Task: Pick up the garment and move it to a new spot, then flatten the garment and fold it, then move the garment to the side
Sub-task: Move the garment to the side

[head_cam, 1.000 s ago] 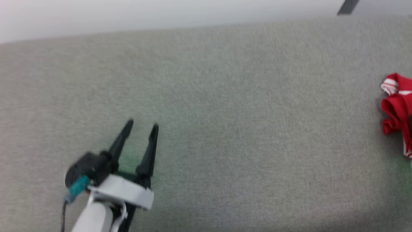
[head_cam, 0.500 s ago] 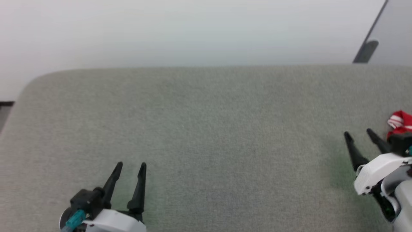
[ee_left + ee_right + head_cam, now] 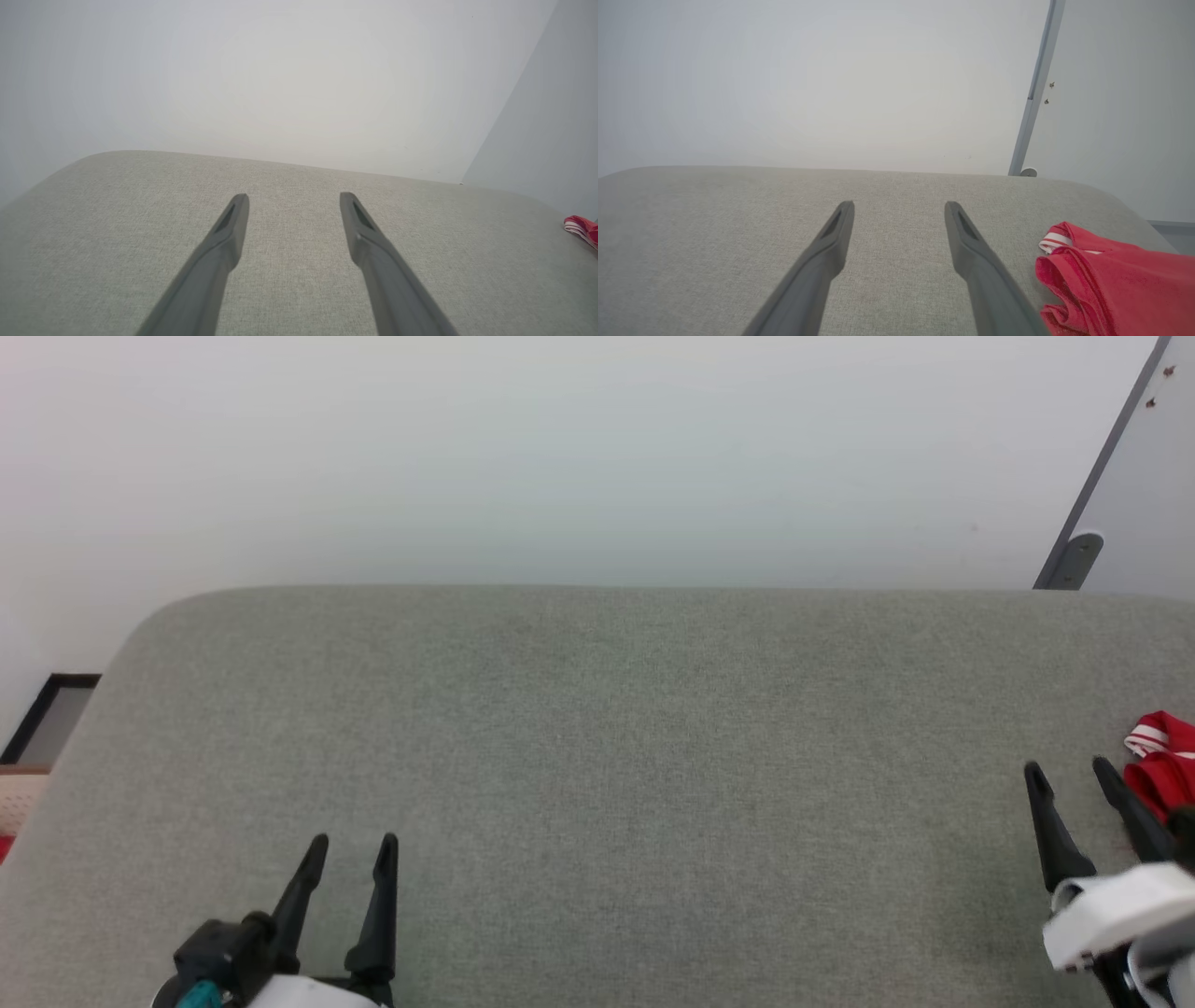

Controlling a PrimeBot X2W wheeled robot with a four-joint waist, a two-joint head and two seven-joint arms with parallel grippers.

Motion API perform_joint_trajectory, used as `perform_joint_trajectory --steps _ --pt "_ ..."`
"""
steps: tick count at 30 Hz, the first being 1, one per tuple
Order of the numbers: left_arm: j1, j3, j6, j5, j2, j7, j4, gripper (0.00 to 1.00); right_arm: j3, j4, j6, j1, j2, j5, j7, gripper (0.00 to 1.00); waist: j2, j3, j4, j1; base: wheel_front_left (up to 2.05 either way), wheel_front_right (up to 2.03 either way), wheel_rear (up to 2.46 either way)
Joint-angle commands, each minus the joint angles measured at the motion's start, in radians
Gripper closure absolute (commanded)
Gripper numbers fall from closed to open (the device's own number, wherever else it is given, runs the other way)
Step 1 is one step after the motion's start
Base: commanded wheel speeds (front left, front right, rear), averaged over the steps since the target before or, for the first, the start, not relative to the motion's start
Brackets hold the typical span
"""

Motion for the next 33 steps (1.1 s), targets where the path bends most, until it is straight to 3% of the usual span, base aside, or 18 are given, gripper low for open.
perform_joint_trajectory --steps 1,19,33 --pt "0.018 0.005 -0.002 -0.005 -0.001 0.001 -0.009 0.0 -0.026 -0.037 -0.002 0.041 0.013 -0.01 -0.004 0.0 0.0 -0.006 0.002 0.0 0.0 0.0 0.0" --pt "0.15 0.033 -0.002 0.023 -0.019 0.001 -0.137 0.0 -0.24 -0.4 -0.002 0.356 0.117 -0.079 0.044 0.0 0.0 -0.02 0.014 0.0 0.0 0.0 0.0" --pt "0.164 0.036 -0.002 0.016 -0.019 0.001 -0.143 0.0 -0.273 -0.494 -0.002 0.4 0.149 -0.091 0.098 0.0 0.0 -0.024 0.018 0.0 0.0 0.0 0.0"
